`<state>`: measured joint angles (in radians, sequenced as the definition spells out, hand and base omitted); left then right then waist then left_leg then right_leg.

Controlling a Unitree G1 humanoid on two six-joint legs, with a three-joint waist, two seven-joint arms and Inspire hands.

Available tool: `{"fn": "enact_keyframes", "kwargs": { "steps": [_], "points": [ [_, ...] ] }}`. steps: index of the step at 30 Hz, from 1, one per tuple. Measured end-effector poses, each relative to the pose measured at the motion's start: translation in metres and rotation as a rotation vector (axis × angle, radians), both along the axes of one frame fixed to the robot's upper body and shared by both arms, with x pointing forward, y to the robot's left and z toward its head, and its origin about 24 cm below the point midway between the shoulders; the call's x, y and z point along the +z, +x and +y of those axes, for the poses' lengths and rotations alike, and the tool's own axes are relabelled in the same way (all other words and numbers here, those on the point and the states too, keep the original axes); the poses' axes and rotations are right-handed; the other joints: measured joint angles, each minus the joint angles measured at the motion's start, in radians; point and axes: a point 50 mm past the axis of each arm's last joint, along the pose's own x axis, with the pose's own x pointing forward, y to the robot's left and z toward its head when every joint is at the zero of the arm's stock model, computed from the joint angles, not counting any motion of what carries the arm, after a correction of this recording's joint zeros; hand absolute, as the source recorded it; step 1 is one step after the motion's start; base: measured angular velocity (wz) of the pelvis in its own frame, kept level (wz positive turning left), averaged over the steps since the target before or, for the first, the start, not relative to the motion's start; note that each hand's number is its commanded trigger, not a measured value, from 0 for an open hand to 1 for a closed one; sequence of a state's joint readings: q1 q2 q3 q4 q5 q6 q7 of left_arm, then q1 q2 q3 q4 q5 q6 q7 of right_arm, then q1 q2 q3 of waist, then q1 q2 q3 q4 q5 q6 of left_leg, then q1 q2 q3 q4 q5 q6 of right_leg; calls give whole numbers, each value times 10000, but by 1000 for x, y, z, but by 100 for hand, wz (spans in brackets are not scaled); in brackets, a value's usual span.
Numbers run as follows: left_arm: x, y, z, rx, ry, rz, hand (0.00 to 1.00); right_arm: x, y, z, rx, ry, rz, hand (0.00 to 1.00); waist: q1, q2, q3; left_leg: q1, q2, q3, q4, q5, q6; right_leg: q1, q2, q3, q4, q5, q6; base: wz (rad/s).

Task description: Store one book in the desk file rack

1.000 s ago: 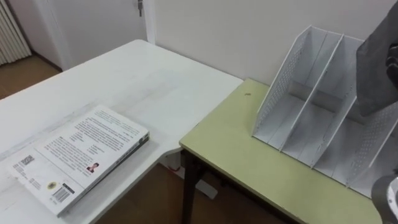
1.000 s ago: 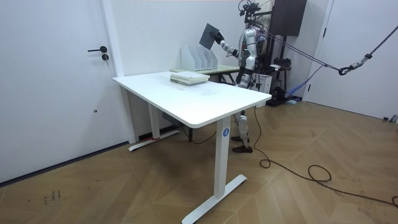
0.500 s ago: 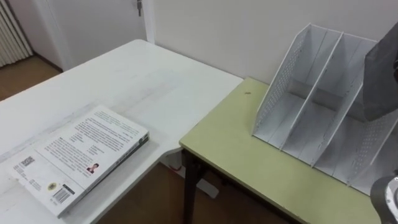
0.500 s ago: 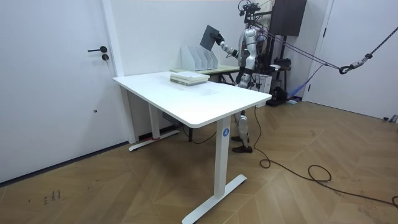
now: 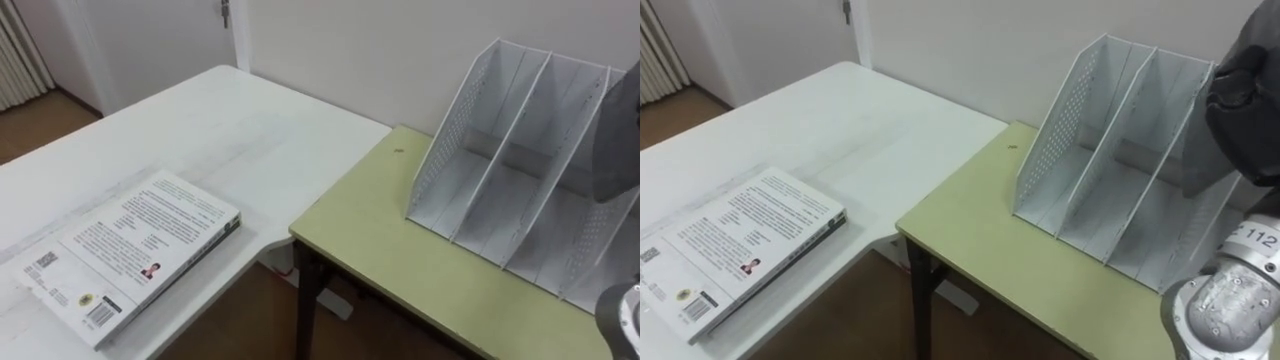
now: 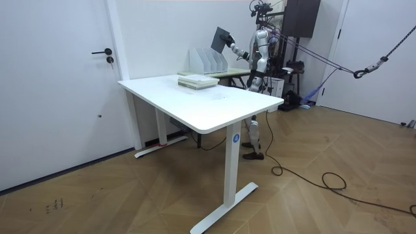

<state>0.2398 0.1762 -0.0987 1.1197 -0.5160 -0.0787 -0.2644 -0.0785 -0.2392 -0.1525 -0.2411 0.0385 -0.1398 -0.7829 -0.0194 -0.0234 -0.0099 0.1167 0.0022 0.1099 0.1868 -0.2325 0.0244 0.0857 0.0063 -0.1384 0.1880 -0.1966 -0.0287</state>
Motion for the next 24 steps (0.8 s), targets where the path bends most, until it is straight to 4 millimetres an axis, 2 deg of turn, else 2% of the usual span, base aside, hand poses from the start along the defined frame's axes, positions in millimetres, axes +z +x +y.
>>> {"fn": "enact_keyframes", "kwargs": {
  "steps": [19,24],
  "points": [
    [0,0,1,45,141,58,0,-21,6,-14,-139,363,1049,100,-2,-47,41,2,-2,-6,2,0,0,5,-10,-23,-11,1,1,0],
    [0,0,1,58,141,76,0,-35,12,-19,-264,654,1731,100,2,-57,65,2,-5,-6,-2,0,0,0,-11,-12,-4,0,1,0]
  ]
}}
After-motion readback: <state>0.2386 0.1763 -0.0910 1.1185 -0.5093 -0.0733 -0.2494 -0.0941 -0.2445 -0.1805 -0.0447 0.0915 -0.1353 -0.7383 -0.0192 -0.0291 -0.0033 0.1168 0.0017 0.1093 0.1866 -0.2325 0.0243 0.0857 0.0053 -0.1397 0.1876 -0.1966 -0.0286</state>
